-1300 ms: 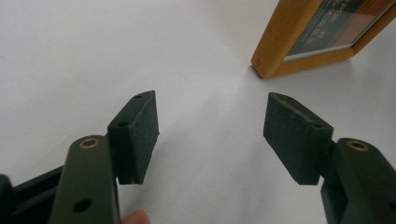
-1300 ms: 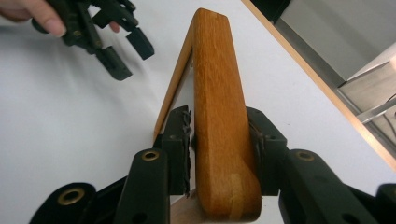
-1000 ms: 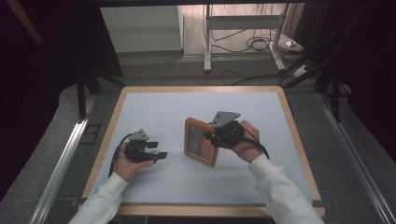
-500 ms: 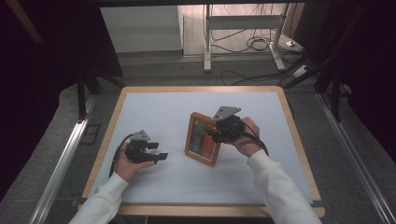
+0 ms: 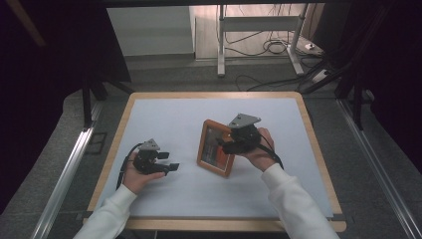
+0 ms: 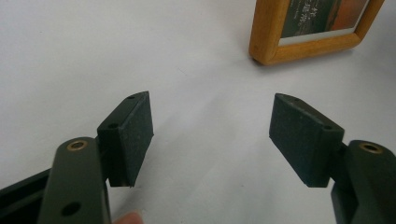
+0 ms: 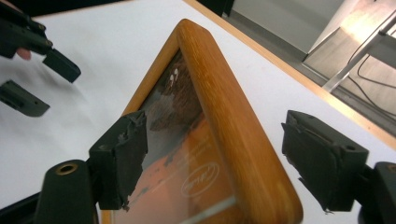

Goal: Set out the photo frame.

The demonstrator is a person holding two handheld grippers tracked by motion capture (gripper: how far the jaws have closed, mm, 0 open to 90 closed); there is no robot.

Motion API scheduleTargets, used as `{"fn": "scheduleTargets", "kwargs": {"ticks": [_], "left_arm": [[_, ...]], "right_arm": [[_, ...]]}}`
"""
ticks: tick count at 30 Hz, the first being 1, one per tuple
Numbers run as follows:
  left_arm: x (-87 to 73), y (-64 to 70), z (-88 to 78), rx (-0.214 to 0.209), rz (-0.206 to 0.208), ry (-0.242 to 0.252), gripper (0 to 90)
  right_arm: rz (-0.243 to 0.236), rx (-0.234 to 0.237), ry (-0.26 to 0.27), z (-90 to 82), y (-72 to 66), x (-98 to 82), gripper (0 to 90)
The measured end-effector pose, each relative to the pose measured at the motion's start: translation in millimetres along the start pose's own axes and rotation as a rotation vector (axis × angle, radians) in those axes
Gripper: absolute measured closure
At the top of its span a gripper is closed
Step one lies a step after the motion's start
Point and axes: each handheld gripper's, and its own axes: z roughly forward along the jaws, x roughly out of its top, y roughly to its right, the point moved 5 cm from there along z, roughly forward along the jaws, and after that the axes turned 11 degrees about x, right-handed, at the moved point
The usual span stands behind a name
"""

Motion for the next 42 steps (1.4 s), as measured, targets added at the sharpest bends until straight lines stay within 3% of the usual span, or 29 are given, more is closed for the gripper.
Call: {"fn": "scheduleTargets", "kwargs": {"ticks": [9, 10, 18, 20, 22, 23, 24, 25, 29, 30, 32, 36, 42], "left_arm": [[0.4, 1.5, 0.1, -0.002, -0.001, -0.003, 29.9], [0.4, 1.6, 0.2, -0.002, -0.001, -0.003, 29.9], [0.5, 1.4, -0.4, 0.001, 0.002, 0.0, 29.8], [0.7, 2.3, -0.3, 0.002, 0.004, -0.003, 29.7], [0.9, 2.8, -0.4, 0.003, 0.005, -0.002, 29.7], [1.2, 3.6, -1.4, 0.001, 0.008, 0.001, 29.7], [1.2, 3.6, -1.4, 0.001, 0.008, 0.001, 29.7], [1.7, 3.9, -1.8, 0.001, 0.008, 0.004, 29.7], [1.5, 4.6, -0.5, 0.0, 0.007, -0.001, 29.7], [1.5, 4.6, -0.5, 0.0, 0.007, -0.001, 29.7], [1.4, 5.3, -0.4, -0.001, 0.009, -0.003, 29.7], [1.5, 5.3, -0.4, -0.001, 0.005, -0.002, 29.8], [1.6, 6.1, -1.5, -0.004, 0.01, 0.0, 29.8]], "right_arm": [[0.06, -0.047, 0.026, -14.9, 0.0, -22.6, 17.6], [0.079, -0.038, 0.037, -18.1, -0.7, -27.6, 17.2], [0.089, -0.025, 0.016, -24.9, -13.1, -54.6, 20.5], [0.076, -0.002, -0.004, -26.8, -20.6, -66.7, 29.4], [0.066, -0.015, -0.01, -28.0, -22.2, -70.0, 33.6], [0.063, -0.011, -0.021, -30.7, -24.9, -75.9, 44.6], [0.063, -0.011, -0.021, -30.7, -24.9, -75.9, 44.6], [0.062, 0.015, -0.029, -32.1, -29.1, -81.5, 55.1], [0.042, 0.047, -0.074, -28.0, -39.2, -90.9, 79.3], [0.042, 0.047, -0.074, -28.0, -39.2, -90.9, 79.3], [0.041, 0.06, -0.089, -23.7, -43.4, -93.9, 88.8], [0.033, 0.123, -0.109, -8.9, -57.1, -96.9, 89.9], [0.009, 0.155, -0.126, 6.3, -69.3, -96.0, 90.0]]}}
